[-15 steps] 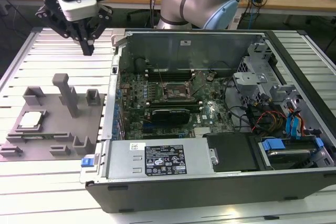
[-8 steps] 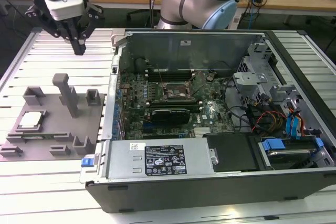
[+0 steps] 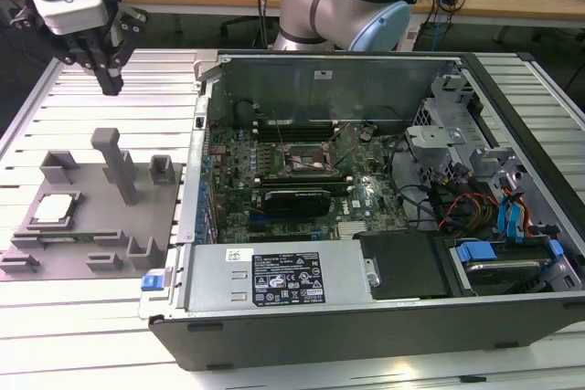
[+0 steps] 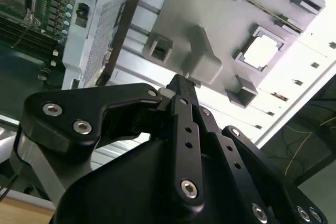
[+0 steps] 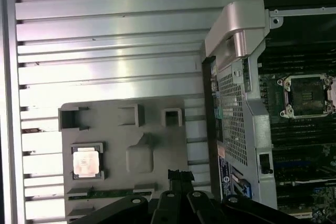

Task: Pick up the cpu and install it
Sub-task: 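Reach for the cpu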

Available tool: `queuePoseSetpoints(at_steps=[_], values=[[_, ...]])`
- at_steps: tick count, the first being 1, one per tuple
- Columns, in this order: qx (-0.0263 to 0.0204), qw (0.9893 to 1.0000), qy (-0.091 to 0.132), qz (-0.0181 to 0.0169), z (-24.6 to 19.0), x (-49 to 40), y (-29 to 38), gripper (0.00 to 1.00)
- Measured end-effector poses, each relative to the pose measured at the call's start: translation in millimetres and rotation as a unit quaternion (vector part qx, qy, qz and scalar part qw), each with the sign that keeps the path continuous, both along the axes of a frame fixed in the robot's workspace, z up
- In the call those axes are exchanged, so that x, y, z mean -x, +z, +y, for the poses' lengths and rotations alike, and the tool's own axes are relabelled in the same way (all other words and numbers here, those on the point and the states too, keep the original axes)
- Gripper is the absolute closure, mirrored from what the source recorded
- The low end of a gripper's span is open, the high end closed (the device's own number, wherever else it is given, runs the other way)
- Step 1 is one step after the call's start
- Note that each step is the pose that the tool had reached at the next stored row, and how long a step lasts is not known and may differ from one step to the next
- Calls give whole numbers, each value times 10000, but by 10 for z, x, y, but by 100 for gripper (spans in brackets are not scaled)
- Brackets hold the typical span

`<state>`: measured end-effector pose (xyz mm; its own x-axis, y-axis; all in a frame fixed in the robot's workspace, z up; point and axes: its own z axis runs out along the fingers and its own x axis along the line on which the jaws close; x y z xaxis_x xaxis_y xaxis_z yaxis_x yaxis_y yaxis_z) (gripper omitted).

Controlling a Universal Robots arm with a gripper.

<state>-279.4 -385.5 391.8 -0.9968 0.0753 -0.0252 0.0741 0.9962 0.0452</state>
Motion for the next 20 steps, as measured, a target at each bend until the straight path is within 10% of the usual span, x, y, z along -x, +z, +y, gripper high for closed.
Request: queuePoseSetpoints(at_steps=[20], values=[[0,10000,0,0,38,481,-71,89]])
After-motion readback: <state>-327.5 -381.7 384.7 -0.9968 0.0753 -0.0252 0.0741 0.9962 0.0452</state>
